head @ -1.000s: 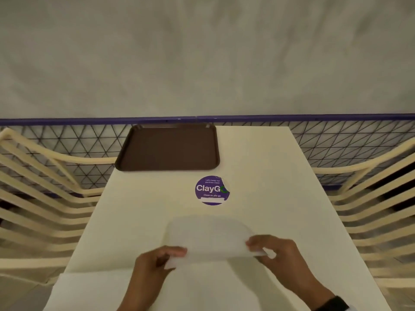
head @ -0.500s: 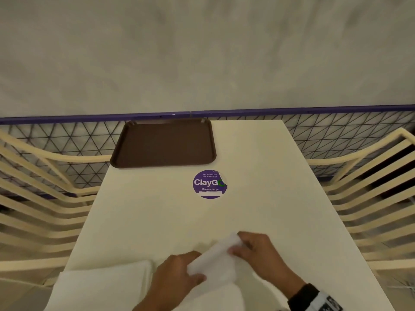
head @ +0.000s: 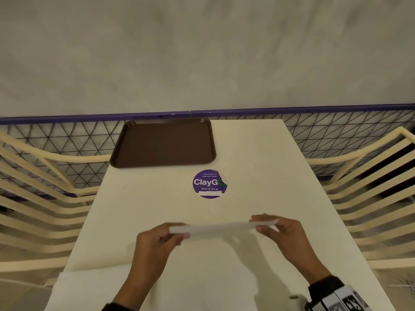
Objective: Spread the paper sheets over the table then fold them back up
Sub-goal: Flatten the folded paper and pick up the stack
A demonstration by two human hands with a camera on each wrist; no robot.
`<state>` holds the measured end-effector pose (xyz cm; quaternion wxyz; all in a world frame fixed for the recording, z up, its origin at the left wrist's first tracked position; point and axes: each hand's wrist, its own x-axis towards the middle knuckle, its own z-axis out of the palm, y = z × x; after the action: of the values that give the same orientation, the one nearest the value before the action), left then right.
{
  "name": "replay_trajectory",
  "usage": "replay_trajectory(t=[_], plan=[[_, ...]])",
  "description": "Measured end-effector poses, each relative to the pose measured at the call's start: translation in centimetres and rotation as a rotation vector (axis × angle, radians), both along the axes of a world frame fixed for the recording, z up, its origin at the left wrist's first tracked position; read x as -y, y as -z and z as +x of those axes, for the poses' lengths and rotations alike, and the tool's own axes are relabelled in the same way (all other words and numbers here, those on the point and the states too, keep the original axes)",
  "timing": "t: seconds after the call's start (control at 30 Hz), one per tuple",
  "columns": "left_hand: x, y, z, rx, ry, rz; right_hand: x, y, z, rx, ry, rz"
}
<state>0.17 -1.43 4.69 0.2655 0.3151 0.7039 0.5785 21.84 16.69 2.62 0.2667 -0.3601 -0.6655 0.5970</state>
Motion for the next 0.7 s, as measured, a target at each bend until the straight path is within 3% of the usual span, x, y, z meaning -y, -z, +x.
replay_trajectory(t=[0.23, 0.4, 0.7], plan=[[3.1, 6.9, 1.1, 0.009, 0.168, -0.202, 2.3, 6.2, 2.7, 0.241, -0.162, 0.001], [2.3, 9.8, 1.5, 0.212, 0.059, -0.403, 3.0, 8.4, 2.2, 0.363, -0.092, -0.059], [-1.9, 11.2, -0.7, -0.089, 0.002, -0.584, 0.5, 10.0, -1.7, 0.703, -0.053, 0.167]])
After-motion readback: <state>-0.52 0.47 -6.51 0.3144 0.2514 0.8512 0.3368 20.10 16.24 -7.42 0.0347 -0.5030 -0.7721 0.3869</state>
